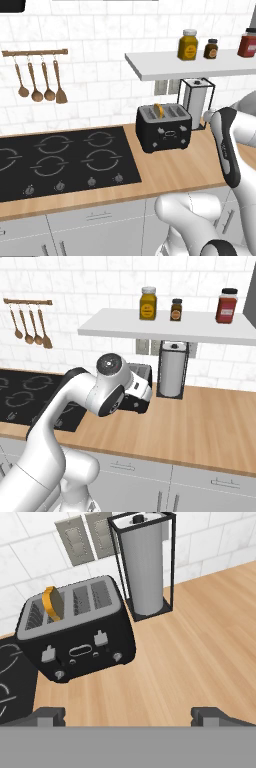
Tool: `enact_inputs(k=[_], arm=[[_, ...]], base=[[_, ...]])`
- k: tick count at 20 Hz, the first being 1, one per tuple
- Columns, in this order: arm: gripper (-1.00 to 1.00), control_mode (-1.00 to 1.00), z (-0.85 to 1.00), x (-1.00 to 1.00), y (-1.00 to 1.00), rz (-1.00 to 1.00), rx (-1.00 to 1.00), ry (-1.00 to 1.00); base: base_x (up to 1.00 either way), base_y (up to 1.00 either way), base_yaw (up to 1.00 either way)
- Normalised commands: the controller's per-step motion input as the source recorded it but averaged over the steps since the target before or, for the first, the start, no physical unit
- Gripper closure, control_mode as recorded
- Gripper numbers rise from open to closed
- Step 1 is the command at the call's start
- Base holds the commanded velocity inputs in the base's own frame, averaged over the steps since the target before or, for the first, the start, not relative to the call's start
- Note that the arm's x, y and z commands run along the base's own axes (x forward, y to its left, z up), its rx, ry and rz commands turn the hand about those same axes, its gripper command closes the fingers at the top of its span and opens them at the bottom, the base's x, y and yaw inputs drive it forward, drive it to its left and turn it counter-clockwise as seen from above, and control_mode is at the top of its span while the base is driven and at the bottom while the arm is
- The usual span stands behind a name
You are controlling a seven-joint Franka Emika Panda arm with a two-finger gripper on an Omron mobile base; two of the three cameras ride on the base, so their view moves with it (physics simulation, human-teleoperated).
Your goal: Start the toaster. Once the lever pops up, take the bread to the plate on the dining counter.
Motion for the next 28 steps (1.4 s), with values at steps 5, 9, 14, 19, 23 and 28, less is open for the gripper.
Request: enact_inputs(k=[5, 9, 14, 19, 23, 28], arm=[[-1.00, -1.00, 0.00, 0.00, 0.00, 0.00, 0.00, 0.00], [-1.00, -1.00, -0.01, 0.08, 0.14, -0.06, 0.00, -0.05], [-1.00, -1.00, -0.03, 0.19, 0.99, -0.29, -0.04, -0.04], [-1.00, -1.00, 0.00, 0.16, 0.81, -0.25, -0.07, 0.00], [-1.00, -1.00, 0.00, 0.32, 0.51, -0.07, -0.12, 0.07], [-1.00, -1.00, 0.08, 0.33, 0.27, 0.03, -0.02, 0.18]], base=[[0.00, 0.00, 0.00], [0.00, 0.00, 0.00], [0.00, 0.00, 0.00], [0.00, 0.00, 0.00], [0.00, 0.00, 0.00], [0.00, 0.00, 0.00]])
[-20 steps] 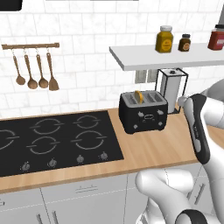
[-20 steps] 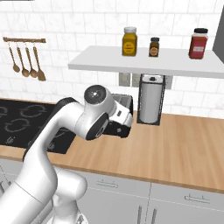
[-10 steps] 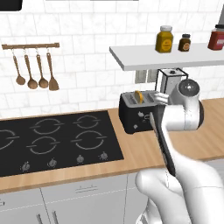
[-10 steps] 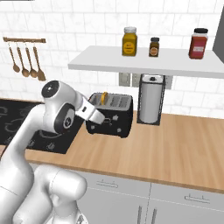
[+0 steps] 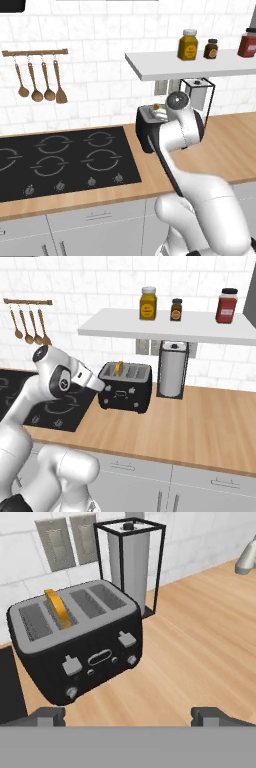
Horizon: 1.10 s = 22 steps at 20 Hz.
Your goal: Start the toaster. Once the lever pops up, take the bread to the plate on the dining counter.
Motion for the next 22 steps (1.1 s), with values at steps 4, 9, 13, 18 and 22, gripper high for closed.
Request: enact_inputs(k=[4, 9, 13, 18, 22], arm=[[-1.00, -1.00, 0.17, 0.25, 0.00, 0.10, 0.00, 0.14], [-1.00, -1.00, 0.15, 0.18, -0.02, 0.14, 0.01, 0.06], [-1.00, -1.00, -0.03, 0.17, -0.24, 0.27, 0.16, -0.01], [-1.00, -1.00, -0.10, 0.58, -0.31, 0.21, 0.06, -0.01], [-1.00, -1.00, -0.22, 0.66, -0.03, 0.08, -0.01, 0.00]], base=[[0.00, 0.00, 0.00], [0.00, 0.00, 0.00], [0.00, 0.00, 0.00], [0.00, 0.00, 0.00], [0.00, 0.00, 0.00]])
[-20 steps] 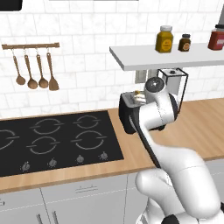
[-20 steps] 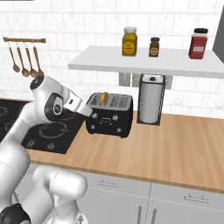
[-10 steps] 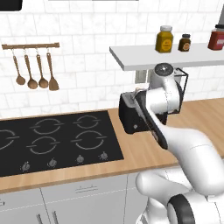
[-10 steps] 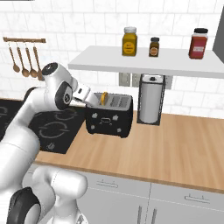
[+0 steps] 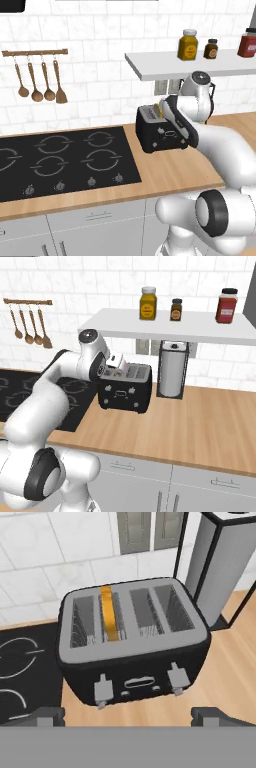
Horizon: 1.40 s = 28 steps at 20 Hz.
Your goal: Start the toaster. Once the lever pops up, take the bread to the plate on the dining counter.
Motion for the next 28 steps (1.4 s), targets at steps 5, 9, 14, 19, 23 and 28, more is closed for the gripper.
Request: enact_inputs(k=[5, 9, 14, 19, 23, 28], arm=[[-1.00, -1.00, -0.35, 0.46, 0.03, 0.01, 0.00, 0.00], [-1.00, -1.00, -0.41, 0.43, 0.02, 0.00, 0.02, 0.00], [-1.00, -1.00, -0.26, 0.40, 0.01, 0.00, 0.04, 0.00], [-1.00, -1.00, -0.01, 0.29, 0.05, 0.00, 0.01, 0.00], [-1.00, -1.00, -0.05, 0.24, 0.07, 0.00, 0.00, 0.00], [-1.00, -1.00, -0.30, 0.25, 0.06, 0.00, 0.00, 0.00]], base=[[0.00, 0.00, 0.00], [0.00, 0.00, 0.00], [0.00, 0.00, 0.00], [0.00, 0.00, 0.00], [0.00, 0.00, 0.00], [0.00, 0.00, 0.00]])
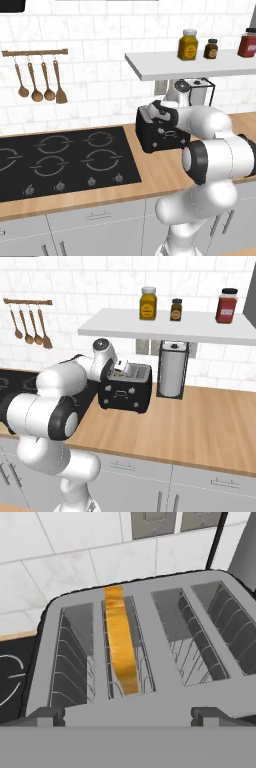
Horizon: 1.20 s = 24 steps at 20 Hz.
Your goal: Start the toaster. Once the lever pops up, take the bread to the plate on the dining counter.
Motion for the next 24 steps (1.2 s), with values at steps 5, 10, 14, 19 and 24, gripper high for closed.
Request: enact_inputs(k=[5, 10, 14, 19, 24], arm=[[-1.00, -1.00, -0.13, 0.29, 0.06, 0.00, 0.00, 0.00], [-1.00, -1.00, -0.03, 0.30, 0.00, 0.00, 0.00, 0.00], [-1.00, -1.00, -0.12, 0.33, 0.00, 0.00, -0.01, 0.00], [-1.00, -1.00, -0.18, 0.27, 0.00, 0.00, -0.01, 0.00], [-1.00, -1.00, -0.17, 0.14, 0.00, 0.00, 0.00, 0.00]], base=[[0.00, 0.00, 0.00], [0.00, 0.00, 0.00], [0.00, 0.00, 0.00], [0.00, 0.00, 0.00], [0.00, 0.00, 0.00]])
